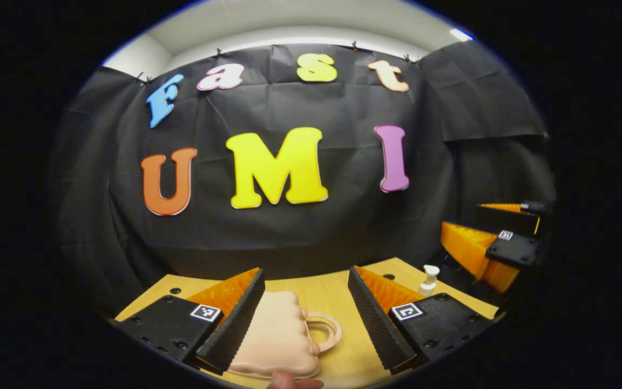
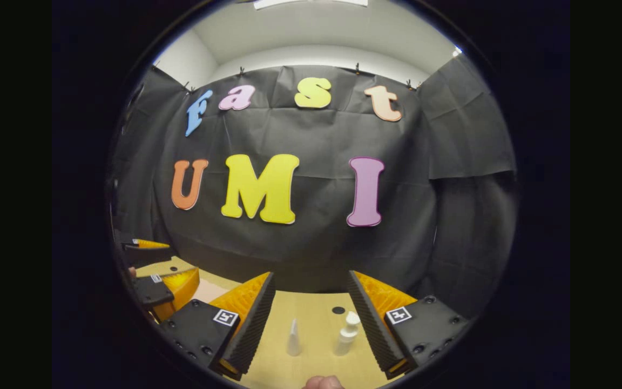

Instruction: First open the suitcase, pack the skin care products into it, and then close the suitcase.

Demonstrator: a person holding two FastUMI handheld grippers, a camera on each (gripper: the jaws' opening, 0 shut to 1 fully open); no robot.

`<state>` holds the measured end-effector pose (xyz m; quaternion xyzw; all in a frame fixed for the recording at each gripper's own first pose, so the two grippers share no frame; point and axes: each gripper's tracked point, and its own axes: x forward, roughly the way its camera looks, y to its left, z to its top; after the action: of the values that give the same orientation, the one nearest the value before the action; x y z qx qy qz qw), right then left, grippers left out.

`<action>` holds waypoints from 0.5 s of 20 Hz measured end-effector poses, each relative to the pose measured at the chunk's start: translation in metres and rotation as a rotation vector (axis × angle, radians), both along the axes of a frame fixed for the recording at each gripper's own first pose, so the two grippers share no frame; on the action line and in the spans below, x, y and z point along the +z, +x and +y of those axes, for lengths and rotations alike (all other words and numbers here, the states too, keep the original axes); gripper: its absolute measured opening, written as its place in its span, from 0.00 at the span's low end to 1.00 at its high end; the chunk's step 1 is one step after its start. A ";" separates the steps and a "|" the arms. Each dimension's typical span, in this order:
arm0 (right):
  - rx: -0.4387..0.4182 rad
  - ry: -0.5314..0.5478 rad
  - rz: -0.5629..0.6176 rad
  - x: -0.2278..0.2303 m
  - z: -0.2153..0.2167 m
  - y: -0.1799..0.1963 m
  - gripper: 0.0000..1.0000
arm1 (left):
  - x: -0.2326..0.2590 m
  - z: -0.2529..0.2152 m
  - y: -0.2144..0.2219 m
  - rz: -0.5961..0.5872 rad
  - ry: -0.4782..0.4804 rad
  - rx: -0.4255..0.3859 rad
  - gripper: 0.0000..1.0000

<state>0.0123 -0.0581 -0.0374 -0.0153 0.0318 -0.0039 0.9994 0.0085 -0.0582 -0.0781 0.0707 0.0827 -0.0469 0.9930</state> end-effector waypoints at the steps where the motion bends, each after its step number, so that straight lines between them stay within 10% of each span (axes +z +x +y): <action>1: -0.020 -0.017 0.013 -0.007 -0.014 -0.002 0.79 | -0.014 -0.008 -0.001 0.036 0.031 -0.028 1.00; 10: -0.249 -0.083 0.144 -0.060 -0.146 -0.039 0.80 | -0.127 -0.027 0.011 0.211 0.564 -0.183 0.98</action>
<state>-0.0264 -0.2040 -0.0977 -0.0527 0.1049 -0.1279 0.9848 0.0199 -0.0855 -0.2050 0.3451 0.1884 -0.1186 0.9118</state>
